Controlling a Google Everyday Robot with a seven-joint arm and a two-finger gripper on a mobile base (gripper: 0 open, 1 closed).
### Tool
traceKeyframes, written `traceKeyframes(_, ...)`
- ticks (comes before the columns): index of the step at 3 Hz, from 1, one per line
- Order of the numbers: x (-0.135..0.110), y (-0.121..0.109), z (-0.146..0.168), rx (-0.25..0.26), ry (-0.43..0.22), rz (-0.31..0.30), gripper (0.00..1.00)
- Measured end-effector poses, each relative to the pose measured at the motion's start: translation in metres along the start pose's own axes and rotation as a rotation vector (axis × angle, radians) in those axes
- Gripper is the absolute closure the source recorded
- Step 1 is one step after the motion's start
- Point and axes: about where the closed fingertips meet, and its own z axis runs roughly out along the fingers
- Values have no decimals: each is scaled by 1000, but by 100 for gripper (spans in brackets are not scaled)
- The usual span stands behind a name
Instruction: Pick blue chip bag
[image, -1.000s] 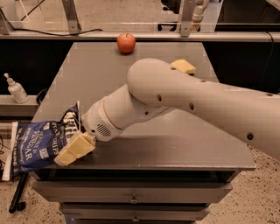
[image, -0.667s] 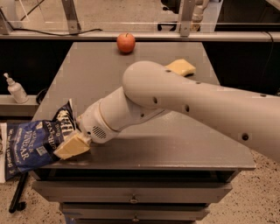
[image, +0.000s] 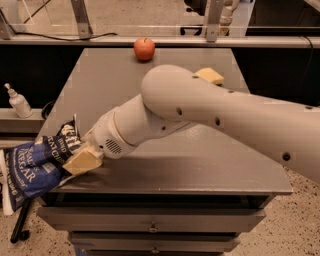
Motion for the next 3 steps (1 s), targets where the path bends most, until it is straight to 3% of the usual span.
traceKeyframes(1,-24,-26,-21,62,-66,-35,100)
traceKeyframes(3,-96,-92,-78,262,-165,-210,100)
